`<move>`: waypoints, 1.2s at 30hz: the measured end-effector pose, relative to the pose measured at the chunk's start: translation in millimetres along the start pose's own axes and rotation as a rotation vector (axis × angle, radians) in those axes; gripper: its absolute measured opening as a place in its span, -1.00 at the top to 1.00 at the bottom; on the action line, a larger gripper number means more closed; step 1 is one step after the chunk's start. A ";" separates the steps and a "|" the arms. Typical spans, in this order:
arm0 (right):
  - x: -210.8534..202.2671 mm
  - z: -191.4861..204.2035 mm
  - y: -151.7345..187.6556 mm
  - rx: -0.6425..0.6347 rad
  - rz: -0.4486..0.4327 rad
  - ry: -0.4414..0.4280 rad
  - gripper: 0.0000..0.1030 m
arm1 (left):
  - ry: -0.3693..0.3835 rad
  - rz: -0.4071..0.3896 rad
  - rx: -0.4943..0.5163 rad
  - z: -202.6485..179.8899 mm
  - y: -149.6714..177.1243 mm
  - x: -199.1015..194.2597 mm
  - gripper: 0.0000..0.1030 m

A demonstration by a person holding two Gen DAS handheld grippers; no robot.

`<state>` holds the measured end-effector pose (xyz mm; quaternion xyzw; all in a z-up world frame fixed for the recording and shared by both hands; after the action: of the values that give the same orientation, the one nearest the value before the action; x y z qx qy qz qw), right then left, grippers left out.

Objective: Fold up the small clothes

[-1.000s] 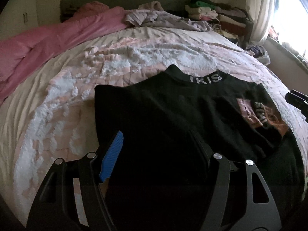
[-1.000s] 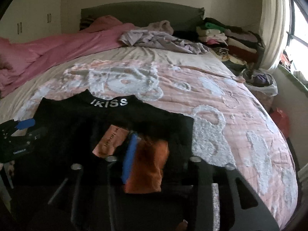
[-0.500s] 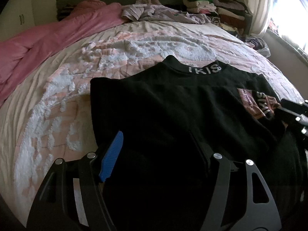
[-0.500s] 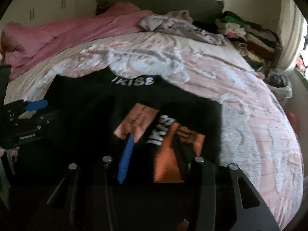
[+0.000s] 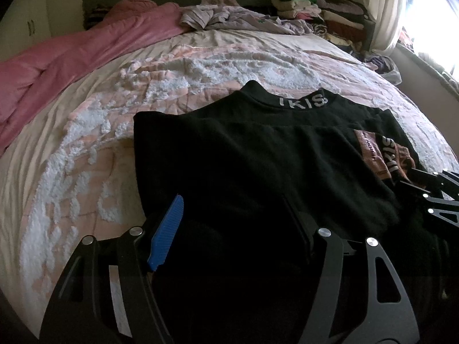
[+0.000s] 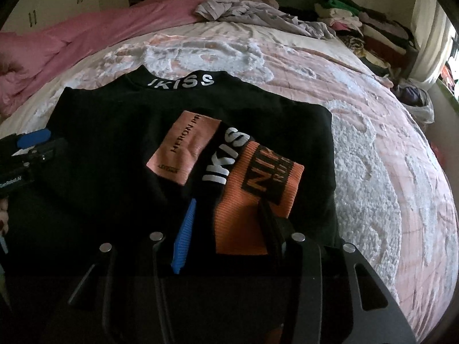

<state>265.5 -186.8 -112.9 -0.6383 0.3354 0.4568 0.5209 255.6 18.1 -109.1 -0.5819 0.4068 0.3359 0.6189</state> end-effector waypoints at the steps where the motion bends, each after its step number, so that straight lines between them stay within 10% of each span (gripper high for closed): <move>1: -0.2 0.5 0.4 0.000 0.001 0.001 0.18 | 0.000 0.000 0.001 0.1 0.1 -0.1 -0.16; 25: -14.6 29.3 12.7 -0.034 -0.023 -0.054 -0.04 | 0.010 0.007 0.057 -21.3 13.1 -12.0 -0.16; 36: -46.1 30.1 13.4 -0.013 -0.109 -0.104 -0.57 | 0.039 -0.009 0.062 -25.2 12.2 -25.5 -0.39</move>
<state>229.9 -162.8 -75.9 -0.6344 0.2697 0.4627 0.5575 230.6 -4.3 -91.6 -0.5708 0.4265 0.3088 0.6300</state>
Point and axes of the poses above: each gripper's, at about its wrist camera, not at the fingertips, and x roughly the way its jaws point, z to its left, y to its underside, the point moved 7 cm from there along x, roughly the way its jaws point, and after that the axes turned 14 degrees about z, right-handed, at the moved point
